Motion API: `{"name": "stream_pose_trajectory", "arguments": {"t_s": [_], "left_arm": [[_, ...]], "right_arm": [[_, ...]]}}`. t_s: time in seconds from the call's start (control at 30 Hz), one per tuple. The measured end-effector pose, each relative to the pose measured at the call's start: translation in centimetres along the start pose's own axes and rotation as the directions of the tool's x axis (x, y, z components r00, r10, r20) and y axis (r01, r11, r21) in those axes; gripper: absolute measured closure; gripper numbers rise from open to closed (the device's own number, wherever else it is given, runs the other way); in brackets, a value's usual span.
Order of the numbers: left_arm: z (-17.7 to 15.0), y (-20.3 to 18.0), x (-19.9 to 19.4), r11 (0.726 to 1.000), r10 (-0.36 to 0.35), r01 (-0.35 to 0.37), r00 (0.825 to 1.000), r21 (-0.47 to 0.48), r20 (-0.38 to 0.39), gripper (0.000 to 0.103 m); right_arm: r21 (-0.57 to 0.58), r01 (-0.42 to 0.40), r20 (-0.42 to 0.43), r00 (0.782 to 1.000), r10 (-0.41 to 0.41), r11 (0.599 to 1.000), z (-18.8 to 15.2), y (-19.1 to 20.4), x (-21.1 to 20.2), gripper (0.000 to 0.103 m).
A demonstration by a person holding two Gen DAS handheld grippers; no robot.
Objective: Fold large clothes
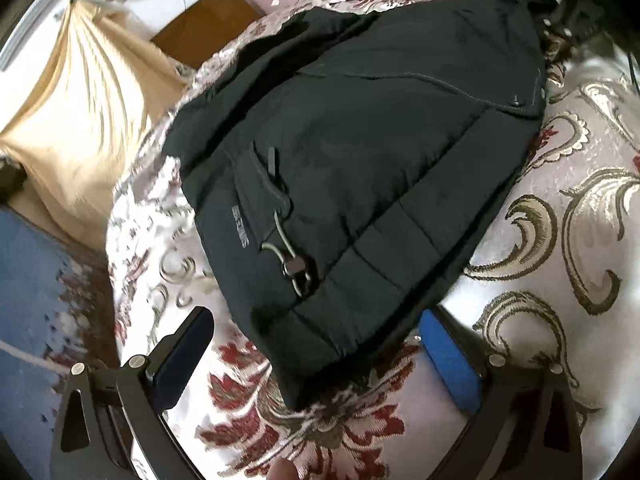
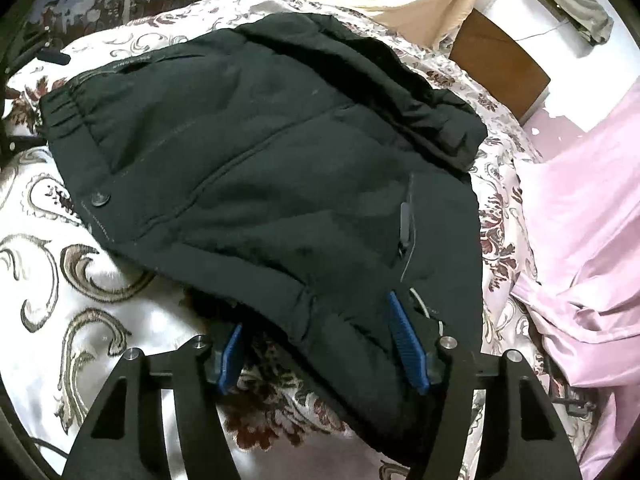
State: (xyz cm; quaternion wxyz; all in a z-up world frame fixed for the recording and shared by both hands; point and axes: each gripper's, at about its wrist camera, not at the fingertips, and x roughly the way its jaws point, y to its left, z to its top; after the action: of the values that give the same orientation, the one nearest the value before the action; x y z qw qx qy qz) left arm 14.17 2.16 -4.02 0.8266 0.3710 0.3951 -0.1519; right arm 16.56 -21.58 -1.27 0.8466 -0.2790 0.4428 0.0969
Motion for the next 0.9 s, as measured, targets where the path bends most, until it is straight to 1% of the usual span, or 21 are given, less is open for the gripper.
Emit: {"name": "stream_pose_trajectory", "arguments": {"t_s": [0.1, 0.23, 0.3, 0.33, 0.37, 0.4, 0.43, 0.47, 0.5, 0.53, 0.6, 0.67, 0.73, 0.9], "left_arm": [[0.2, -0.3, 0.0, 0.999, 0.031, -0.032, 0.999, 0.020, 0.019, 0.000], [0.1, -0.1, -0.2, 0.997, 0.082, -0.082, 0.996, 0.003, 0.039, 0.000], [-0.1, 0.0, -0.4, 0.994, 0.109, -0.108, 0.993, -0.006, 0.055, 0.004], [-0.2, -0.2, -0.6, 0.992, 0.125, -0.125, 0.990, -0.002, 0.072, 0.013], [-0.2, -0.4, -0.8, 0.991, 0.134, -0.135, 0.988, 0.005, 0.081, 0.028], [-0.2, -0.8, -0.9, 0.990, 0.141, -0.143, 0.986, 0.019, 0.087, 0.038], [-0.2, -1.1, -0.8, 0.988, 0.148, -0.152, 0.985, 0.038, 0.087, 0.054], [-0.1, -1.6, -0.7, 0.986, 0.146, -0.152, 0.986, 0.066, 0.086, 0.066], [0.0, -1.9, -0.6, 0.985, 0.144, -0.152, 0.986, 0.087, 0.089, 0.071], [0.0, -2.2, -0.6, 0.982, 0.146, -0.156, 0.985, 0.110, 0.093, 0.078], [0.2, -2.1, -0.5, 0.981, 0.145, -0.155, 0.985, 0.113, 0.092, 0.081], [0.2, -1.8, -0.7, 0.986, 0.128, -0.136, 0.988, 0.093, 0.089, 0.087], [0.4, -1.2, -0.8, 0.992, 0.104, -0.110, 0.991, 0.060, 0.086, 0.089], [0.9, 0.2, -1.4, 0.997, 0.053, -0.047, 0.995, -0.068, 0.080, 0.091]], "right_arm": [[0.017, -0.003, 0.009, 1.000, 0.003, 1.000, 0.1, -0.3, 0.1, 0.044], [0.008, -0.005, 0.002, 1.000, 0.005, 1.000, -0.4, -0.4, 0.1, 0.044], [-0.003, -0.002, -0.003, 1.000, 0.002, 1.000, -1.0, -0.4, -0.3, 0.044], [-0.001, -0.006, -0.006, 1.000, 0.006, 1.000, -1.6, -0.5, -0.3, 0.044], [0.004, -0.001, -0.009, 1.000, 0.001, 1.000, -1.9, -0.6, -0.4, 0.044], [0.015, 0.000, -0.008, 1.000, 0.000, 1.000, -2.2, -0.8, -0.4, 0.044], [0.036, -0.013, 0.002, 1.000, 0.013, 0.999, -2.5, -1.1, -0.4, 0.048], [0.049, -0.021, 0.010, 1.000, 0.021, 0.999, -2.6, -1.2, -0.5, 0.053], [0.064, -0.034, 0.018, 0.999, 0.033, 0.997, -2.6, -1.2, -0.5, 0.059], [0.069, -0.036, 0.023, 0.999, 0.034, 0.997, -2.5, -1.2, -0.4, 0.062], [0.065, -0.028, 0.031, 0.999, 0.026, 0.998, -2.6, -0.9, -0.5, 0.067], [0.086, -0.037, 0.046, 0.998, 0.033, 0.996, -2.7, -1.2, -0.6, 0.074], [0.112, -0.052, 0.060, 0.997, 0.045, 0.992, -2.8, -1.4, -0.9, 0.082], [0.213, -0.089, 0.114, 0.991, 0.066, 0.973, -3.0, -2.3, -1.4, 0.089]]}}
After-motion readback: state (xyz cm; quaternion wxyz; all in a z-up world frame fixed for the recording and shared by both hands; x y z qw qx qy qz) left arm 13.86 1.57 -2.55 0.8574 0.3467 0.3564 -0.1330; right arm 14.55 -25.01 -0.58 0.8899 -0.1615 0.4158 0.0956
